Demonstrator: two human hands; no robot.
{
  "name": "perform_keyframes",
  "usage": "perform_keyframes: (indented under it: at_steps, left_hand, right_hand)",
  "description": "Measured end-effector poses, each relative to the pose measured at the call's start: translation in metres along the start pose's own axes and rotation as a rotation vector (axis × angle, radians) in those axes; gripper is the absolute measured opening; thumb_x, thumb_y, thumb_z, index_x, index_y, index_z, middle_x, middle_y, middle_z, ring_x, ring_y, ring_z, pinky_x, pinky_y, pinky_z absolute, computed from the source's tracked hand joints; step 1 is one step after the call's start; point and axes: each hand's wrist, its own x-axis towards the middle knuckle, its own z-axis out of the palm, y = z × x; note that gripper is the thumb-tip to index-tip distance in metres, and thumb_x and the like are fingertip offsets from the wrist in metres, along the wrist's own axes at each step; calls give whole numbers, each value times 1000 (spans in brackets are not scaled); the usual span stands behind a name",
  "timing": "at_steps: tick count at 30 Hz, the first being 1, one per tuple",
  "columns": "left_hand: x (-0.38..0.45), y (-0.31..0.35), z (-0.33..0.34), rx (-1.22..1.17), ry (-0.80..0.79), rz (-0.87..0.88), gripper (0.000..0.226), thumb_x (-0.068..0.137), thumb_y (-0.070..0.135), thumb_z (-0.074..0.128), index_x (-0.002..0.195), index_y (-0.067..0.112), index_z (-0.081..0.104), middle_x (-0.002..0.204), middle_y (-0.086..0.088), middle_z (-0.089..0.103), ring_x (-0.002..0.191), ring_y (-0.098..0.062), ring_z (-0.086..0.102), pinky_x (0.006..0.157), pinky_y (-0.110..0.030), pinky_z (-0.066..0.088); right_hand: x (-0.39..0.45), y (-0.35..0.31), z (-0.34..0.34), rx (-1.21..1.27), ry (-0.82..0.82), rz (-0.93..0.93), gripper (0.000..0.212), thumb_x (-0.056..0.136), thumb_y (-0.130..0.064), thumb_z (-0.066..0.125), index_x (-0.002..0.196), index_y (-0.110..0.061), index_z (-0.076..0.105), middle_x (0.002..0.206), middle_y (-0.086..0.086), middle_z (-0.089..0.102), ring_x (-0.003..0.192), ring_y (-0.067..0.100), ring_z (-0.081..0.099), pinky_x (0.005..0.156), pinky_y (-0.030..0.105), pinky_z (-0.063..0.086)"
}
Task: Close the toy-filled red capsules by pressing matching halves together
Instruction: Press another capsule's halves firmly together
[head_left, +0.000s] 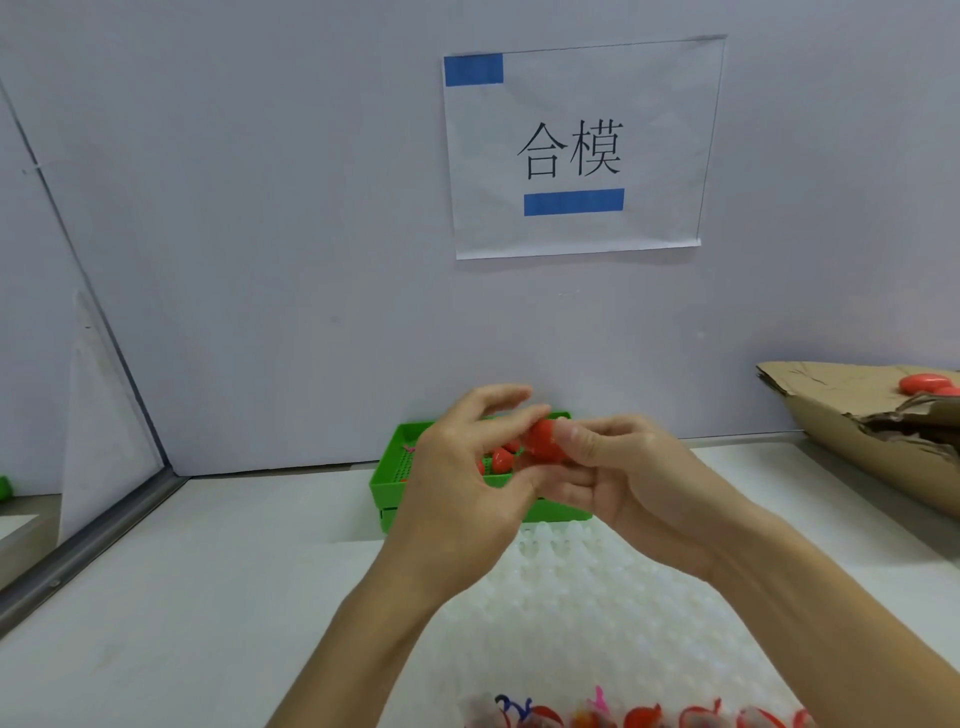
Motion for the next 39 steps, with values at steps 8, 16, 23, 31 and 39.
perform_keyframes:
  at_steps: [8, 16, 23, 31, 39]
  left_hand:
    - [-2, -2, 8, 75, 130, 137, 39, 83, -9, 68, 116, 12, 73, 115, 15, 67, 114, 5, 62, 97, -17, 50]
    - [-2, -6, 11, -4, 118, 156, 31, 82, -2, 68, 107, 13, 77, 108, 19, 71, 98, 0, 70, 86, -21, 56]
    - [-1, -9, 13, -631, 167, -465, 30, 79, 34, 70, 97, 12, 78, 96, -13, 76, 95, -27, 73, 84, -40, 61]
    - [3, -10, 11, -1062, 176, -760, 46, 82, 36, 61, 103, -4, 68, 98, -23, 74, 88, -25, 74, 71, -30, 62]
    - [1, -6, 20, -778, 28, -643, 50, 85, 44, 58, 92, -2, 75, 98, -17, 76, 98, -26, 73, 78, -31, 61]
  right_hand:
    - [4, 10, 4, -1, 23, -98, 20, 85, -11, 64, 93, -2, 79, 95, 13, 76, 99, 23, 73, 87, 28, 57]
    - [3, 8, 1, -52, 10, -62, 25, 83, -16, 67, 97, 2, 77, 105, 23, 74, 103, 30, 72, 86, 30, 58]
    - [-1, -3, -1, -72, 41, 164, 58, 86, -54, 58, 96, 0, 79, 102, 26, 74, 96, 32, 74, 78, 27, 60]
    - [0, 0, -7, -808, 292, -186, 22, 77, -37, 82, 97, -33, 75, 90, -10, 73, 86, 10, 72, 82, 33, 58]
    - [2, 13, 0, -999, 213, -469, 33, 80, -7, 80, 104, -28, 75, 92, -13, 74, 91, 11, 68, 83, 27, 54]
